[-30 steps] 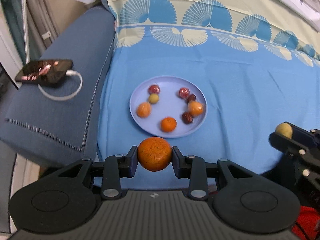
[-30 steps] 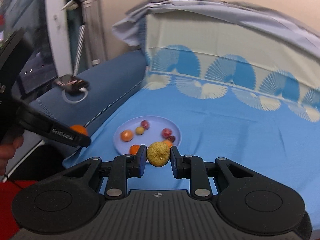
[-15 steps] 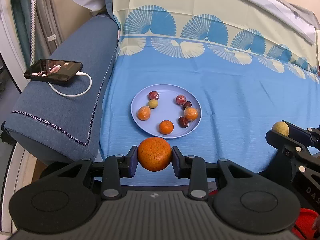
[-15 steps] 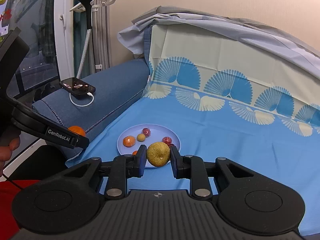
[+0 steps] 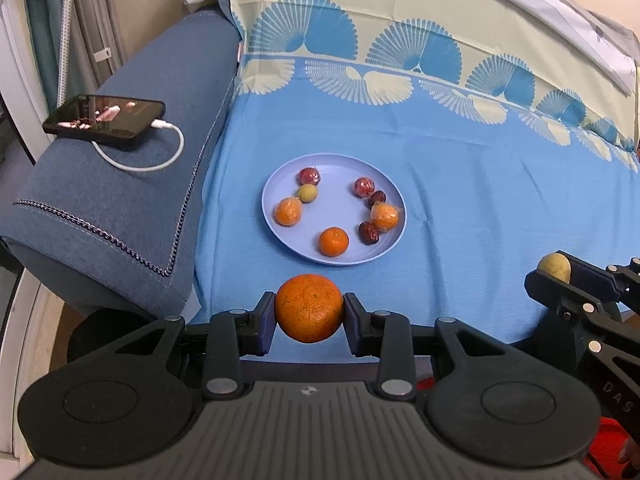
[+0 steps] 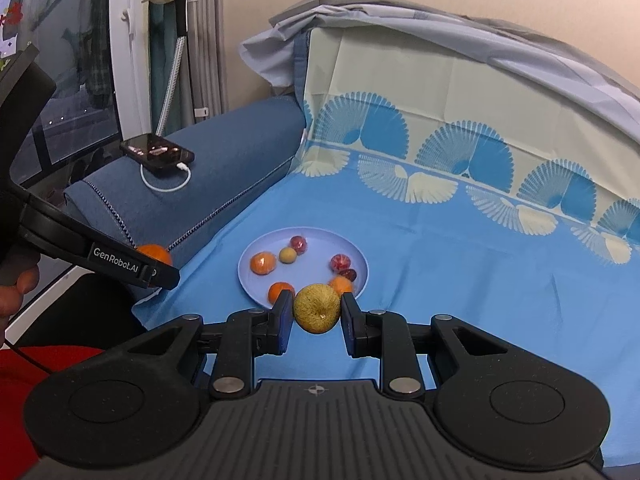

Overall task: Organize fruits
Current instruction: 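Carry the mandarin in the left gripper to the plate while the right carries the yellow fruit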

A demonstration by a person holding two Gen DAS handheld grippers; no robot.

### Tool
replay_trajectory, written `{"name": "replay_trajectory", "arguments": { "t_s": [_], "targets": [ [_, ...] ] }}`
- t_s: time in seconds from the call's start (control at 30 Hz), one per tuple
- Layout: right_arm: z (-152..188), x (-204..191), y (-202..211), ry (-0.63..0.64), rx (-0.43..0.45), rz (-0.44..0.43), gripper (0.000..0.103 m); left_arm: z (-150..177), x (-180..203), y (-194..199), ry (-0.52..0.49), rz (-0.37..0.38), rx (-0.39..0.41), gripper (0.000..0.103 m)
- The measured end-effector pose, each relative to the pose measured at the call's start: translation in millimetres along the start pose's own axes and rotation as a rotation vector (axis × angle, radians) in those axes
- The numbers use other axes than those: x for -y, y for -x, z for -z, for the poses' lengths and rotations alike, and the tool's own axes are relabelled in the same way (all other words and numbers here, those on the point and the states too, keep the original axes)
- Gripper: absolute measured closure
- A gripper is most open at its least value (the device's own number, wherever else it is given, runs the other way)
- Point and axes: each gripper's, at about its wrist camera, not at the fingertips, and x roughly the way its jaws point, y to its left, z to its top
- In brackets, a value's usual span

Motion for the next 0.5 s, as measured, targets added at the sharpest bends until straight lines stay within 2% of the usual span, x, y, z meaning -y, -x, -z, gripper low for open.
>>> {"name": "replay_trajectory", "arguments": {
  "t_s": [0.5],
  "targets": [
    [4, 2, -30, -0.007, -0.101, -0.019, 0.076, -6, -3, -34, -0.005, 0.013, -0.069, 0.064]
  ]
}}
